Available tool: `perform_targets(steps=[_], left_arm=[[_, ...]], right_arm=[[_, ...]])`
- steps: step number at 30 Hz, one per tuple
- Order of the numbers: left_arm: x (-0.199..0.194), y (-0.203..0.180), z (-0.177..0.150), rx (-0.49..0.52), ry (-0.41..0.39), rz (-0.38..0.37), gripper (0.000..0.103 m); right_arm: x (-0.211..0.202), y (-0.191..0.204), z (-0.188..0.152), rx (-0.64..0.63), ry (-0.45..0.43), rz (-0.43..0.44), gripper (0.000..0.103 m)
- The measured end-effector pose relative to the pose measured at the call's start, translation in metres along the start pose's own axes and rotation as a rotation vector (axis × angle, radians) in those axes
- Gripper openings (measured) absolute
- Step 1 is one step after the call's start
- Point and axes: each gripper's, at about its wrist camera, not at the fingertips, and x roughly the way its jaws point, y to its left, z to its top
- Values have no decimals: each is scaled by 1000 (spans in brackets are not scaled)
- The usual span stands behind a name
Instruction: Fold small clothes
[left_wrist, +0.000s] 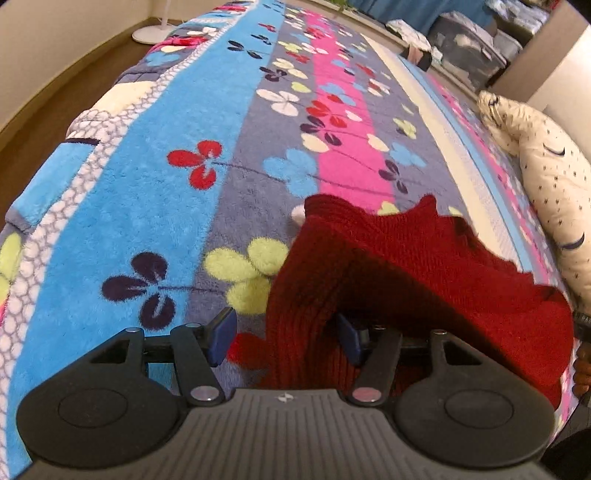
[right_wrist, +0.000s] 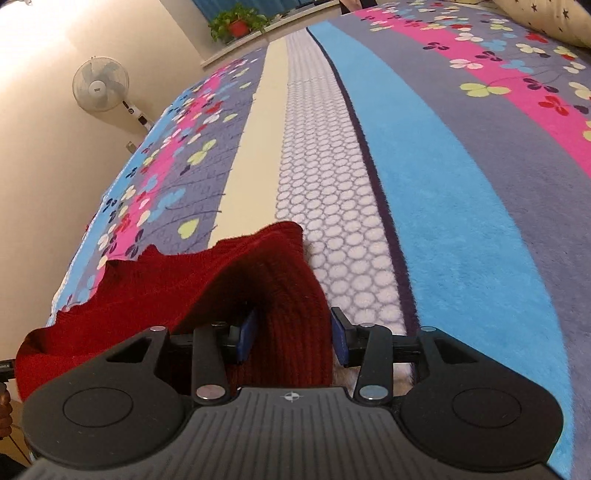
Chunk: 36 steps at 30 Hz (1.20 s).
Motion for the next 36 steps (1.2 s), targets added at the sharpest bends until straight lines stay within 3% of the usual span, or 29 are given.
perform_targets(steps=[6, 9, 11, 12, 17, 22, 27, 31, 33, 35, 36], left_arm=[[8, 4, 5, -45, -8, -20, 63], [10, 4, 6, -62, -6, -29, 55], [9, 2, 6, -52, -5, -52, 25], [8, 0, 5, -38, -10, -58, 16], [-3, -7, 6, 36, -68, -30, 12], [-32, -12, 15, 51, -281, -61, 11], [-31, -21, 24, 43, -379, -19, 11], [-2, -18, 28, 57, -290, 44, 12], [19, -16, 28, 76, -193, 104, 12], [39, -10, 22, 57, -81, 127, 14], [41, -9, 21, 46, -70, 128, 13]], right_arm=[[6, 1, 3, 2, -2, -15, 45], [7, 4, 2, -11, -3, -15, 32], [5, 5, 2, -24, -9, -25, 13], [2, 7, 3, -30, -18, -26, 13], [-23, 16, 7, -35, -136, 0, 11], [-45, 21, 15, -22, -310, 22, 10], [-46, 26, 22, -40, -413, 14, 10], [-18, 25, 28, -66, -338, -45, 10], [6, 21, 30, -63, -238, -78, 11], [35, 13, 25, -44, -92, -167, 11], [43, 9, 24, -35, -56, -183, 11]])
